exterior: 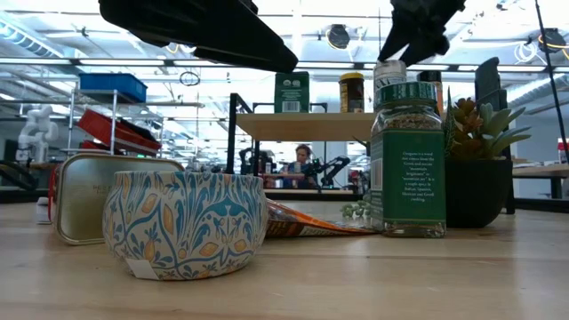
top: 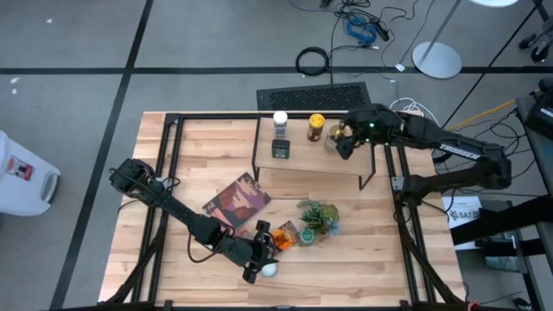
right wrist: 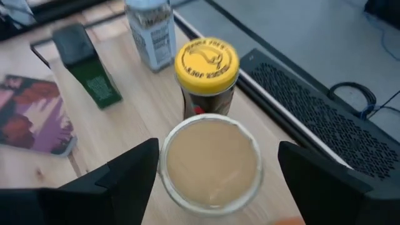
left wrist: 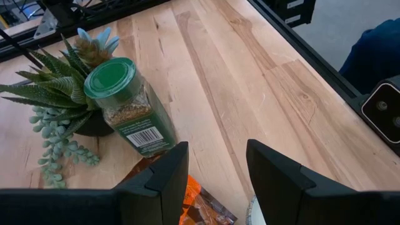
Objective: Shelf spices
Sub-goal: Put the gold seasoning bottle on the shelf, then put the orange seasoning bag on the shelf
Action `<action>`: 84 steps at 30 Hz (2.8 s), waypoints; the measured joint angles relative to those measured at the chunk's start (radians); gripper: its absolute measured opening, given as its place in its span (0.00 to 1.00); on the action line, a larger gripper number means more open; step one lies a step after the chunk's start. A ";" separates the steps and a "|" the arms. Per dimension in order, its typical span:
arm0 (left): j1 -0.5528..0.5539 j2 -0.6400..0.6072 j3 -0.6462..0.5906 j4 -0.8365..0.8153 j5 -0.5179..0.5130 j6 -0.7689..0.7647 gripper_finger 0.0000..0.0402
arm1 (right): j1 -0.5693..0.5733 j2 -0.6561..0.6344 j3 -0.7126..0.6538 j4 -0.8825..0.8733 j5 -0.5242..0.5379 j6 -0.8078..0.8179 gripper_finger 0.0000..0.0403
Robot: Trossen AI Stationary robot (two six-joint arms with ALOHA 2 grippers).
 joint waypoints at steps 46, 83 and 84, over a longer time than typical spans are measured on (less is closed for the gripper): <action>0.014 0.000 0.000 -0.007 -0.084 -0.028 0.43 | 0.397 -0.256 0.000 0.169 0.005 -0.086 0.78; 0.034 0.000 0.124 0.001 -0.395 0.025 0.43 | 0.583 -0.228 0.000 0.110 0.000 -0.122 0.78; 0.034 0.000 0.128 0.002 -0.409 0.029 0.43 | 0.583 -0.228 0.000 0.102 0.000 -0.120 0.78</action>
